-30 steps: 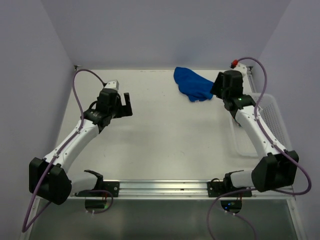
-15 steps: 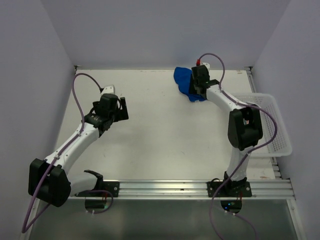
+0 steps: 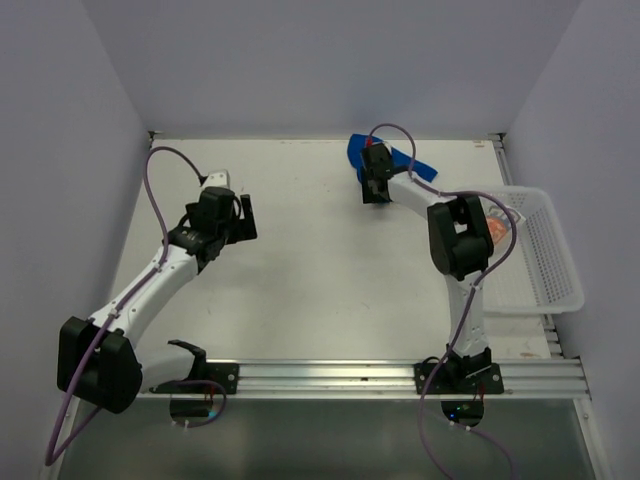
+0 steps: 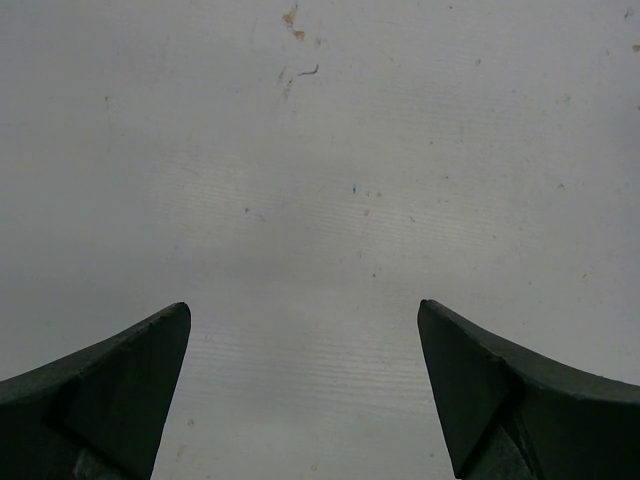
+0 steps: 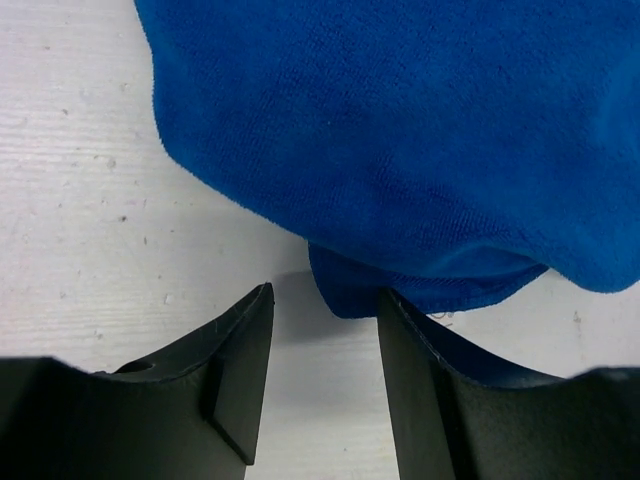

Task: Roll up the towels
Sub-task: Grab a towel with the right arm, then move the towel to the center of the board

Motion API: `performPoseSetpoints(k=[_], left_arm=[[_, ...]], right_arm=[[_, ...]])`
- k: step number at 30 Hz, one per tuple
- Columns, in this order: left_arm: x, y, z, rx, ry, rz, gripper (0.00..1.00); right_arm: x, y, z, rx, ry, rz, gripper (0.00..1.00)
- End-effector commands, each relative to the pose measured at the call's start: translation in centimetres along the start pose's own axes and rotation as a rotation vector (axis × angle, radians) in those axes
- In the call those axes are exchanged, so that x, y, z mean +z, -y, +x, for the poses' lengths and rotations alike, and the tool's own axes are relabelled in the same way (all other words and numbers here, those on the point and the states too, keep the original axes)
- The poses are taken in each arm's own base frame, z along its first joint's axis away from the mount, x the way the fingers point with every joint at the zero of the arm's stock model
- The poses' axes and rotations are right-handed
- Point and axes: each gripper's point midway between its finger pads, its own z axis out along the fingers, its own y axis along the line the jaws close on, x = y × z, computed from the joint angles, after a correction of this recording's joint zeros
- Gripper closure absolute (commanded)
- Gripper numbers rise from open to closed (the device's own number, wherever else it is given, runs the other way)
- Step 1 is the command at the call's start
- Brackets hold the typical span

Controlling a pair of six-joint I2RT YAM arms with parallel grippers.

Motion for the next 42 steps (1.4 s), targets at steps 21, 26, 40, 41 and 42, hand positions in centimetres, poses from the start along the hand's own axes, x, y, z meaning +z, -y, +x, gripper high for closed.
performPoseSetpoints(k=[21,26,40,41,42], left_arm=[[0.0,1.6,-1.5,-0.01,0.0,0.071,0.0],[0.0,1.7,-1.5,-0.009,0.001,0.081,0.0],[-1.9,0.0,-4.0,-0.084,0.103,0.048,0.0],[-2.3,-0.4,-4.4,-0.092,0.12,0.036,0.0],[-2.4,-0.5,-4.5,-0.094,0.126,0.033,0.0]], right_arm=[[1.7,2.3,-3.2,-0.045,0.044,0.194,0.97],[-0.8,1.9,-4.8,-0.02,0.077,0.146,1.0],[-21.1,-12.3,-8.3,-0.224,0.168,-0.304,1.0],[-22.7,-13.2,-8.3,-0.231,0.177,-0.336,1.0],[-25.1,-14.4,-8.4,-0.24,0.203,-0.383,1.0]])
